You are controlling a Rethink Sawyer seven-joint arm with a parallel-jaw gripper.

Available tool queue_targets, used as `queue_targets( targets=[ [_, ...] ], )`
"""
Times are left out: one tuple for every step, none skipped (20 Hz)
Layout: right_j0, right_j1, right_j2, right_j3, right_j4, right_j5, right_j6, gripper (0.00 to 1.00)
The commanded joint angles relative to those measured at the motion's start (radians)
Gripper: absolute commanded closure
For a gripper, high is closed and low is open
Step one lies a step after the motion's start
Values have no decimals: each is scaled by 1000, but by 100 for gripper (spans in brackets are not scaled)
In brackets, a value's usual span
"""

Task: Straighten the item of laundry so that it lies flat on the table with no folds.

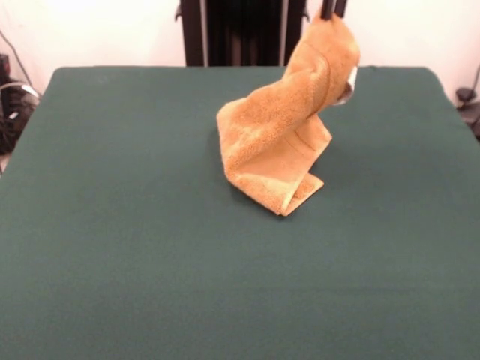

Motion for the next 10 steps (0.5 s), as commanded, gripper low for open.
queue_targets(
  targets=[
    [-1,-2,47,-41,11,153,111,100],
    [-2,-2,50,-45,13,155,111,100],
    [-4,-2,53,-49,16,158,111,100],
    [-6,-4,54,-48,17,155,110,100],
    [-5,-7,53,-51,17,155,111,100],
    [-4,-11,53,-54,17,156,113,100],
    [1,-15,49,-63,15,163,120,100],
    [8,-24,43,-76,12,180,128,100],
    [13,-33,39,-79,11,189,134,100],
    [17,-39,35,-92,11,207,141,100]
  ],
)
